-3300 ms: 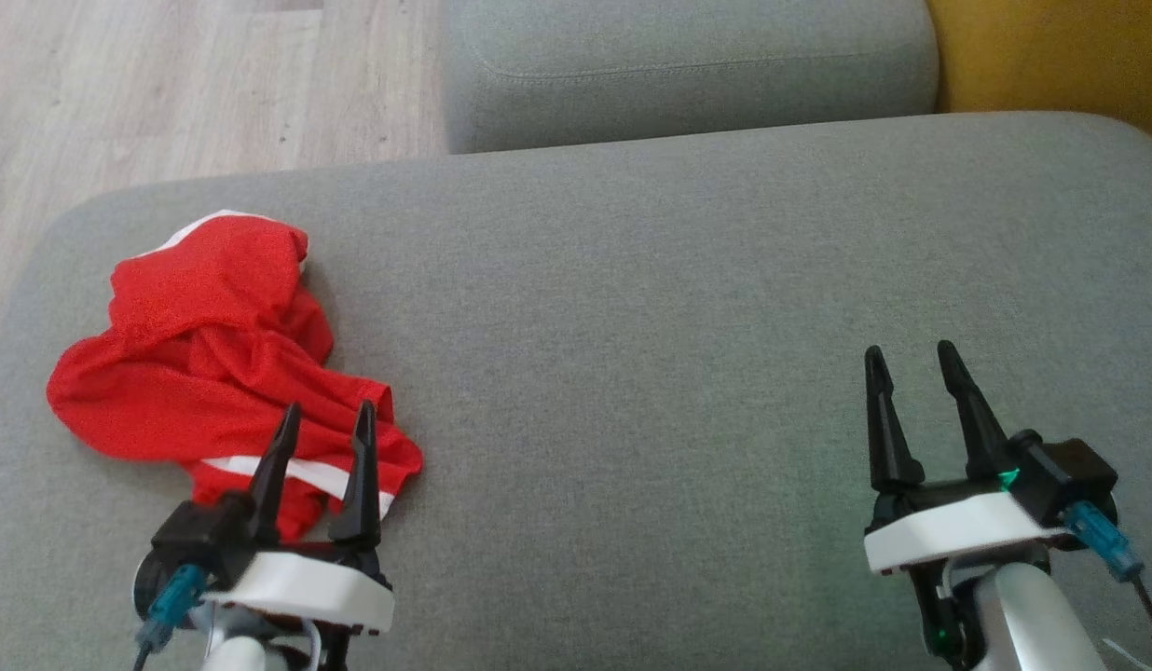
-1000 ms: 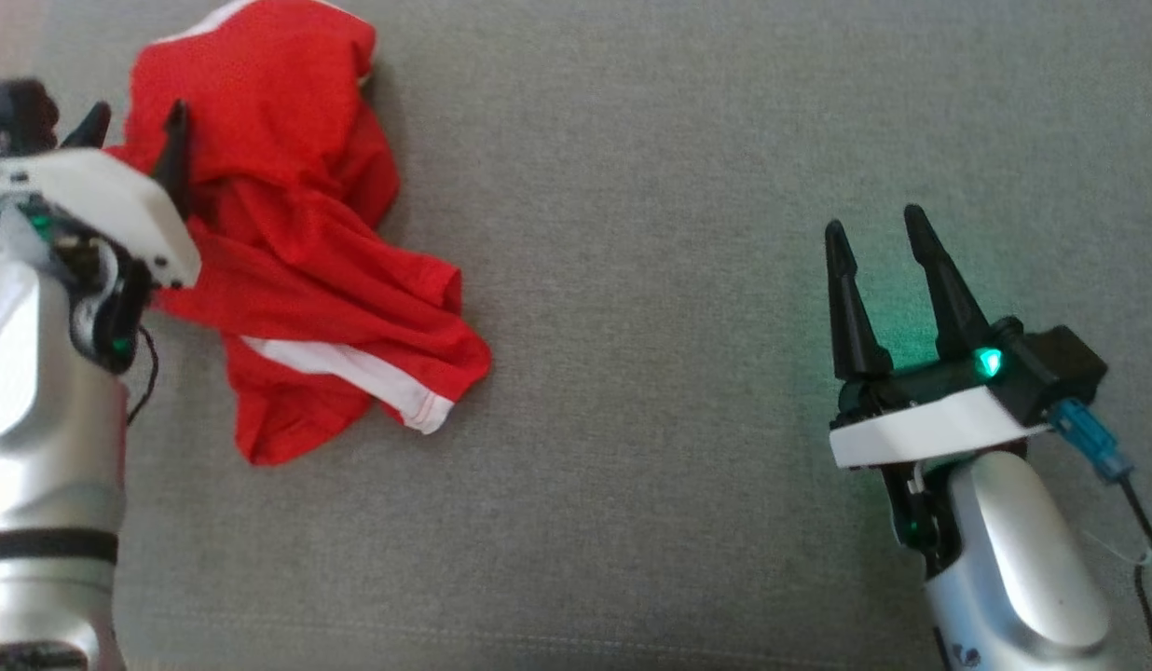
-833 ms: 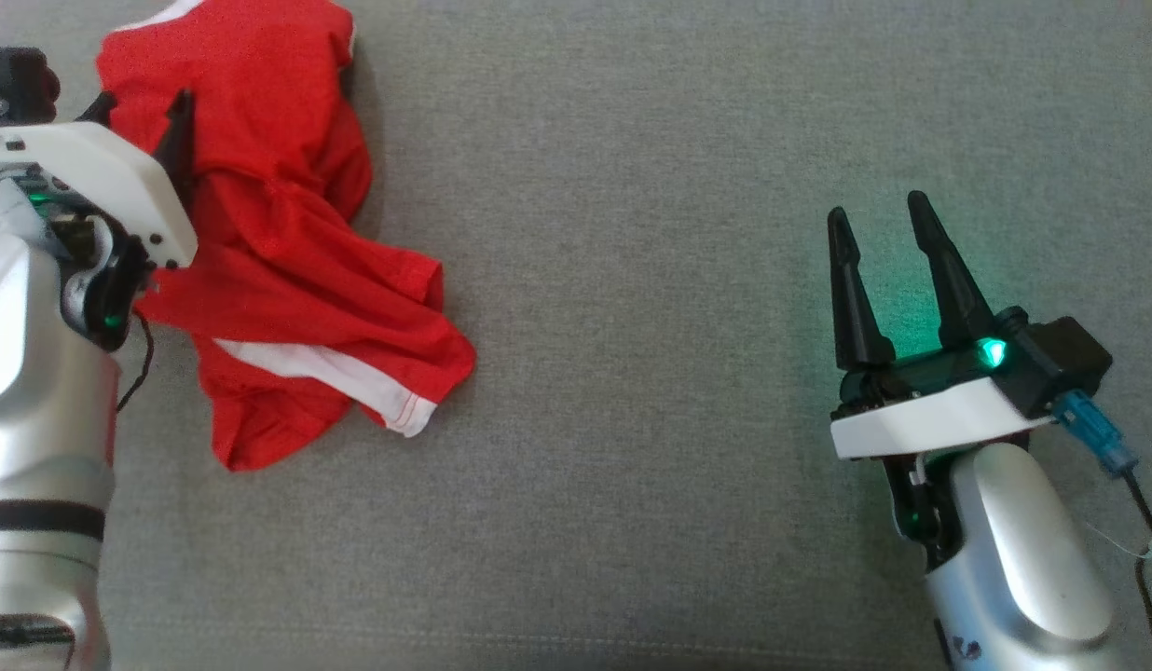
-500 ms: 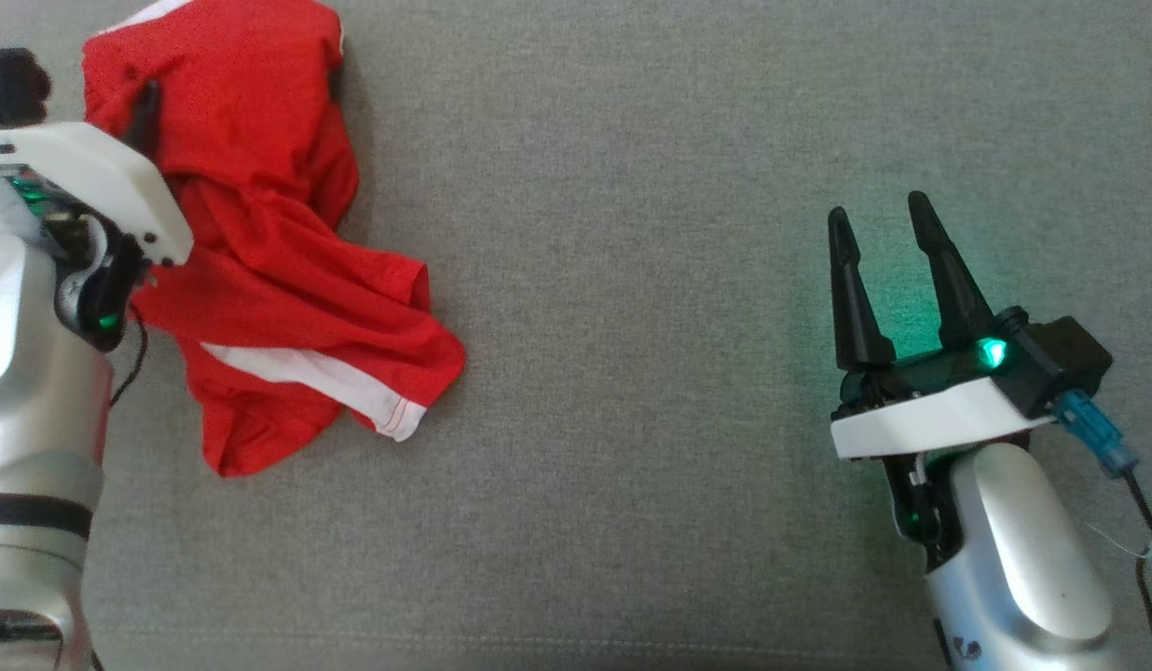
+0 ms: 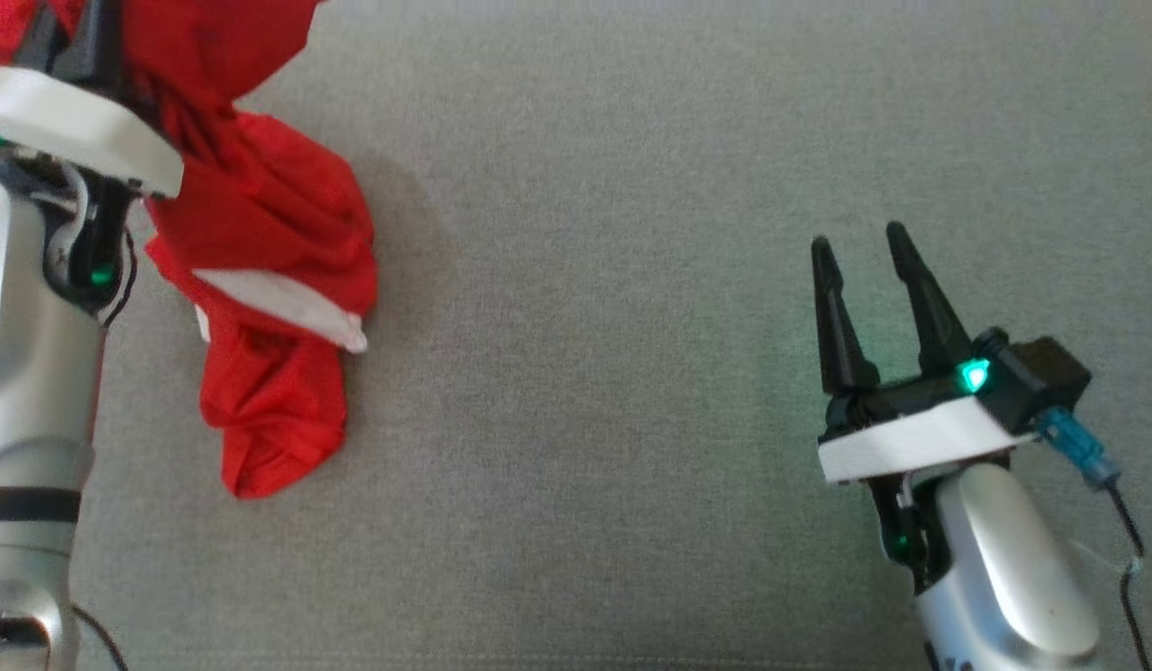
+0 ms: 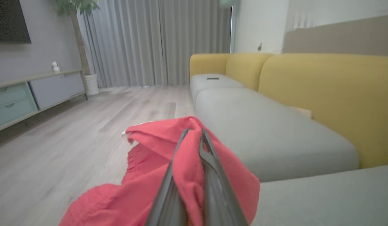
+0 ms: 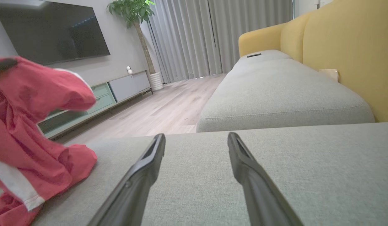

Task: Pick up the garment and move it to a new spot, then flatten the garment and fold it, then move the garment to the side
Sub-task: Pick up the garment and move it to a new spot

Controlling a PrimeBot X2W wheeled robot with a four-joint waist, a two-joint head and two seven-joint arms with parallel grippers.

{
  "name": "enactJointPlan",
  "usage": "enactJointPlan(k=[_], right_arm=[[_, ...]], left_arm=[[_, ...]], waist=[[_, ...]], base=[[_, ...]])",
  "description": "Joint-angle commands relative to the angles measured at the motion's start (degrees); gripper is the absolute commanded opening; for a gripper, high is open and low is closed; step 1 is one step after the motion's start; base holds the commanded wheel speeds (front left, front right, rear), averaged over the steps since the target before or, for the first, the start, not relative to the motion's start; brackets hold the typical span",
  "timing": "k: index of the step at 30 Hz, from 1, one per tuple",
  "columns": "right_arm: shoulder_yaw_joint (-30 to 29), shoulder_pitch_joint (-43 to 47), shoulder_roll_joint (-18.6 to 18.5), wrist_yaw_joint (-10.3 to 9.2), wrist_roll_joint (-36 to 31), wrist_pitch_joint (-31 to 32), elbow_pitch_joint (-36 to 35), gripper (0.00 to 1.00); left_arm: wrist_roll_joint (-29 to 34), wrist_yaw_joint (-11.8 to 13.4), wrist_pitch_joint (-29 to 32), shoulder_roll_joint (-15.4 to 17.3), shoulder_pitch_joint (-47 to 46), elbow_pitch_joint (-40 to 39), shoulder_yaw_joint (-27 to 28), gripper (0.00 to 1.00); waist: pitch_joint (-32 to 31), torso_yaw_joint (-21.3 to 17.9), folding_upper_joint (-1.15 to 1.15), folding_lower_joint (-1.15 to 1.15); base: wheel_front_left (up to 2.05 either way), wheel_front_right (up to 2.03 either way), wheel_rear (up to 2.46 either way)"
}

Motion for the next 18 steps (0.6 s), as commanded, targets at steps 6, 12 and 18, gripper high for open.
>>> enactJointPlan(k=[6, 12, 18], right_arm=[[1.4, 1.8, -0.1, -0.04, 1.2, -0.6, -1.0, 1.00], [1.2, 1.9, -0.1, -0.04, 2.1, -0.6, -1.0, 1.00], [1.2, 1.7, -0.1, -0.04, 3.1, -0.6, -1.0, 1.00]], left_arm=[[-0.1, 1.9, -1.5, 1.3, -0.3, -12.7, 1.5, 0.00], [-0.4, 3.5, 1.3, -0.5, 1.6, -21.5, -0.1, 0.00], [-1.0, 4.7, 4.6, -2.8, 3.1, -27.9, -2.4, 0.00]], waist=[[-3.6, -0.7, 0.00, 0.00], [-4.5, -1.6, 0.00, 0.00], [-4.7, -4.2, 0.00, 0.00]], base=[[0.00, 0.00, 0.00], [0.00, 0.00, 0.00], [0.00, 0.00, 0.00]])
